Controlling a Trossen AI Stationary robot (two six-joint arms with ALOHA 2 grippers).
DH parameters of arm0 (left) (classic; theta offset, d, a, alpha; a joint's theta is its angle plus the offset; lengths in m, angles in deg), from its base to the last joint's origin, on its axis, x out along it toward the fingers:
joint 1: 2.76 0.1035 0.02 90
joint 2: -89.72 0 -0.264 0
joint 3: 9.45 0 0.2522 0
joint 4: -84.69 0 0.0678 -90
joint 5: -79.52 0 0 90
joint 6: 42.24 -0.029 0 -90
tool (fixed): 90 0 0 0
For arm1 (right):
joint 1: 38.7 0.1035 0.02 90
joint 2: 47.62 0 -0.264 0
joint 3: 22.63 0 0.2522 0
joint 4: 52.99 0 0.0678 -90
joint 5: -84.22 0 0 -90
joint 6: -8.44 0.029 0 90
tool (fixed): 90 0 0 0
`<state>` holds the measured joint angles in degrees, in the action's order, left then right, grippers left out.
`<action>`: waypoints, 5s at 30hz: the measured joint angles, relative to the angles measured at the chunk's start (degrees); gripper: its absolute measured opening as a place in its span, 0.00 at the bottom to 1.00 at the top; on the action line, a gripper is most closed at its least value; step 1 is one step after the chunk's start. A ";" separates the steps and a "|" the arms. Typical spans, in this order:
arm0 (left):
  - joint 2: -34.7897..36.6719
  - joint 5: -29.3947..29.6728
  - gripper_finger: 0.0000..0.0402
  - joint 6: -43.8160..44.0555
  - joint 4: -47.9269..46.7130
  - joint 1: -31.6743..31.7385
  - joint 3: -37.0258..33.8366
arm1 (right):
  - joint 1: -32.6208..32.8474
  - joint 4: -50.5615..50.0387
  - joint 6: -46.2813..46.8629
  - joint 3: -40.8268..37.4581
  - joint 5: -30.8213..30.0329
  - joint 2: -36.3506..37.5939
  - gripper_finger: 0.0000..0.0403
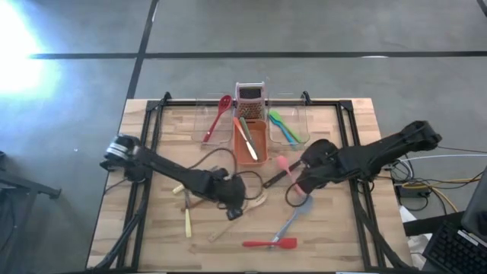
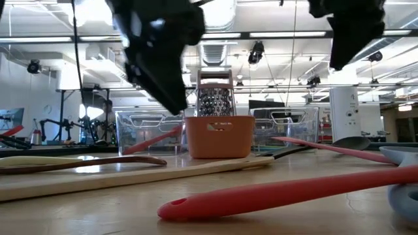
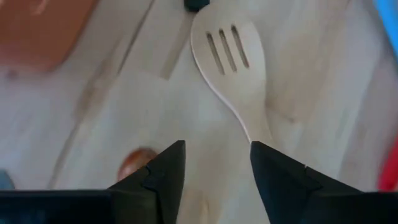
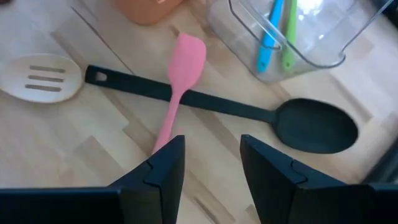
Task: Pick & Place Kitchen Items
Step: Put the brown slotted serving spoon into the left transparent bin
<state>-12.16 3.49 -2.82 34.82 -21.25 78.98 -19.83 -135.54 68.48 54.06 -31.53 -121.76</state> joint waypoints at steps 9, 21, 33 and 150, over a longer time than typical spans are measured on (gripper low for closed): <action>-9.06 -5.30 0.41 -8.11 -5.77 0.63 10.17 | -0.02 8.05 1.54 -9.71 1.61 7.46 0.39; -8.50 -8.29 0.42 -9.13 -5.88 3.09 12.21 | -0.67 7.90 -0.97 -9.85 2.58 7.66 0.41; -9.03 -5.92 0.42 1.17 -1.08 3.15 8.82 | -0.72 7.60 -6.45 -9.85 -0.44 7.75 0.43; -10.44 -1.41 0.19 5.04 2.07 -4.02 3.59 | -0.69 7.51 -8.18 -9.78 -0.34 7.75 0.44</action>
<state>-22.60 2.08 2.22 36.88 -25.26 82.57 -20.52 -128.02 60.30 44.27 -31.87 -114.01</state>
